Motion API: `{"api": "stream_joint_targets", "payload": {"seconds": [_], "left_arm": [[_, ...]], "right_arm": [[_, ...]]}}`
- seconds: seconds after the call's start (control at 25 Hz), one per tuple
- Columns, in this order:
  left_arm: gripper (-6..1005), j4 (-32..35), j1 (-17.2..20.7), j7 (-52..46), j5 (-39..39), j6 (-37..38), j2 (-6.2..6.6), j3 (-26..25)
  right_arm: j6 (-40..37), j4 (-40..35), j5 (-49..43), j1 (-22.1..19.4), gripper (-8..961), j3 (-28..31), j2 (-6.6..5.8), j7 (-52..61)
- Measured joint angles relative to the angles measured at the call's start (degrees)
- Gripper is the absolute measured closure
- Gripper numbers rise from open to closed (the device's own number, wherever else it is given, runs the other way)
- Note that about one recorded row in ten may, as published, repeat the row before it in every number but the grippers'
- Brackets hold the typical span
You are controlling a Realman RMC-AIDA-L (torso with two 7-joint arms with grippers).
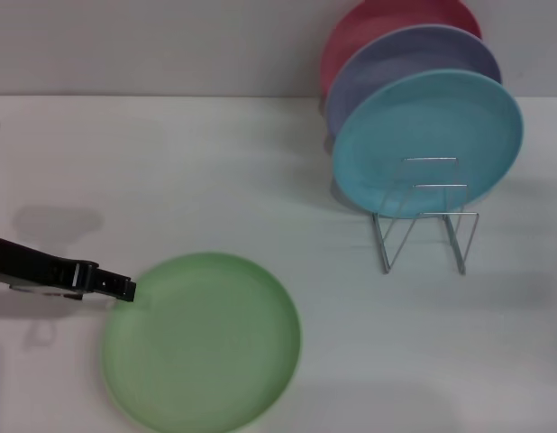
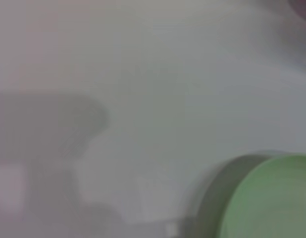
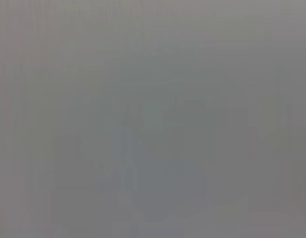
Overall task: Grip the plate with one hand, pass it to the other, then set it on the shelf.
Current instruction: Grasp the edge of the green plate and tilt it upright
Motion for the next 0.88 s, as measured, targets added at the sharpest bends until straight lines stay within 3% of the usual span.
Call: {"api": "stream_joint_targets", "payload": {"seconds": [0.48, 0.88], "left_arm": [[192, -0.4, 0.4, -6.6, 3.0, -1.9, -0.29, 2.3], [193, -0.5, 0.5, -7.2, 4.6, -1.3, -0.33, 4.7]], "right_arm": [[0.3, -1.2, -0.1, 1.1, 228, -0.1, -1.32, 0.0], [1.2, -1.8, -0.3, 1.4, 227, -0.1, -1.52, -0.1]]}}
